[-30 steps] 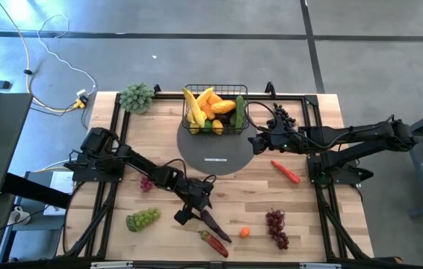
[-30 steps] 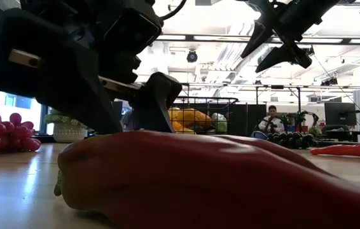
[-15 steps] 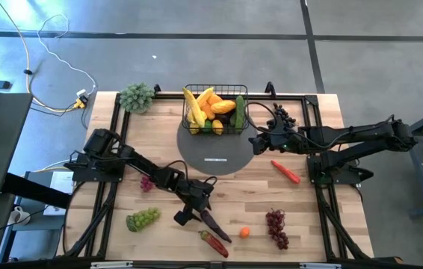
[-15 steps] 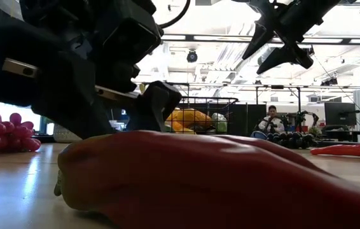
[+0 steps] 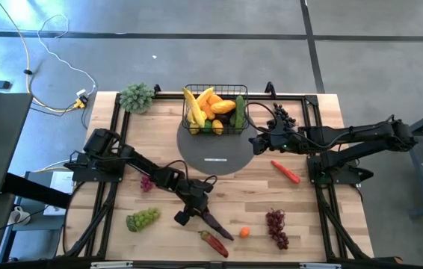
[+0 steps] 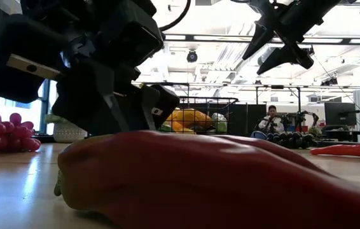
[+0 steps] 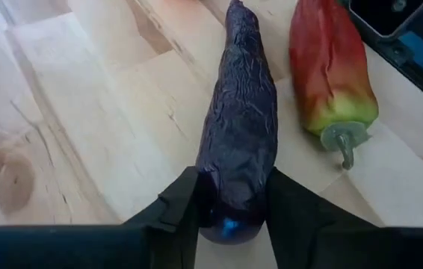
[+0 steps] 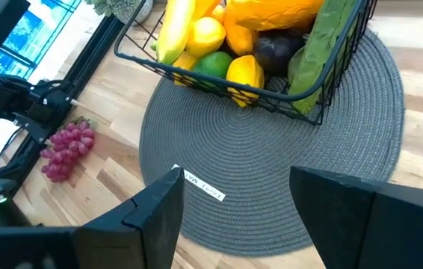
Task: Build produce basket
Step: Put the purple eggplant into the black wire basket
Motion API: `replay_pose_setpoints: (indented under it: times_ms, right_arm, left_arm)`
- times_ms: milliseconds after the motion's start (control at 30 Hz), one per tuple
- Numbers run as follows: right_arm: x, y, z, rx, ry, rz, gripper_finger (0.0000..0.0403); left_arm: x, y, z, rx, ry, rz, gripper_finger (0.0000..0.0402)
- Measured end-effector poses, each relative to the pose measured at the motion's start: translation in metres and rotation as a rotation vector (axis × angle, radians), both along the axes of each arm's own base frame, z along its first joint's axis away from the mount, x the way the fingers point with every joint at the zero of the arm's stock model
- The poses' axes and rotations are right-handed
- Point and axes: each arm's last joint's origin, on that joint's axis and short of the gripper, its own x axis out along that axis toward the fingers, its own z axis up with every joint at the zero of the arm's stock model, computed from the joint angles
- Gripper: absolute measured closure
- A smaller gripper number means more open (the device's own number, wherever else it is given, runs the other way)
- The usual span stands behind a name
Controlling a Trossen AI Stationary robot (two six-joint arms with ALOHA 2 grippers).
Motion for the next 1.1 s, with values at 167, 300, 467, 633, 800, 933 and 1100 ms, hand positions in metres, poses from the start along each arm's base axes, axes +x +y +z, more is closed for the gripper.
replay_pose_setpoints:
  times_ms: [167, 300, 467, 633, 800, 933, 1100]
  right_arm:
    - [0.000, 0.000, 0.000, 0.004, 0.000, 0.005, 0.0179]
    - [0.000, 0.000, 0.000, 0.007, 0.002, 0.003, 0.0179]
    - [0.000, 0.000, -0.001, 0.007, 0.007, 0.003, 0.0179]
    - [-0.001, 0.000, -0.001, -0.003, 0.013, -0.014, 0.0179]
    - [-0.002, -0.002, -0.001, -0.040, 0.019, -0.059, 0.0179]
    - [-0.003, -0.004, -0.001, -0.070, 0.029, -0.095, 0.0179]
    - [-0.005, -0.011, -0.002, -0.089, 0.049, -0.142, 0.0179]
  left_arm:
    - [0.000, 0.012, 0.003, -0.017, 0.031, 0.058, 0.0296]
    - [-0.002, 0.024, 0.014, -0.019, 0.031, 0.093, 0.0296]
    - [-0.007, 0.041, 0.031, -0.014, 0.041, 0.140, 0.0296]
    - [-0.015, 0.057, 0.050, 0.037, 0.028, 0.198, 0.0296]
    - [-0.020, 0.074, 0.074, 0.051, -0.047, 0.270, 0.0297]
    - [-0.024, 0.086, 0.091, 0.082, -0.109, 0.357, 0.0297]
    - [-0.029, 0.104, 0.107, 0.078, -0.155, 0.507, 0.0297]
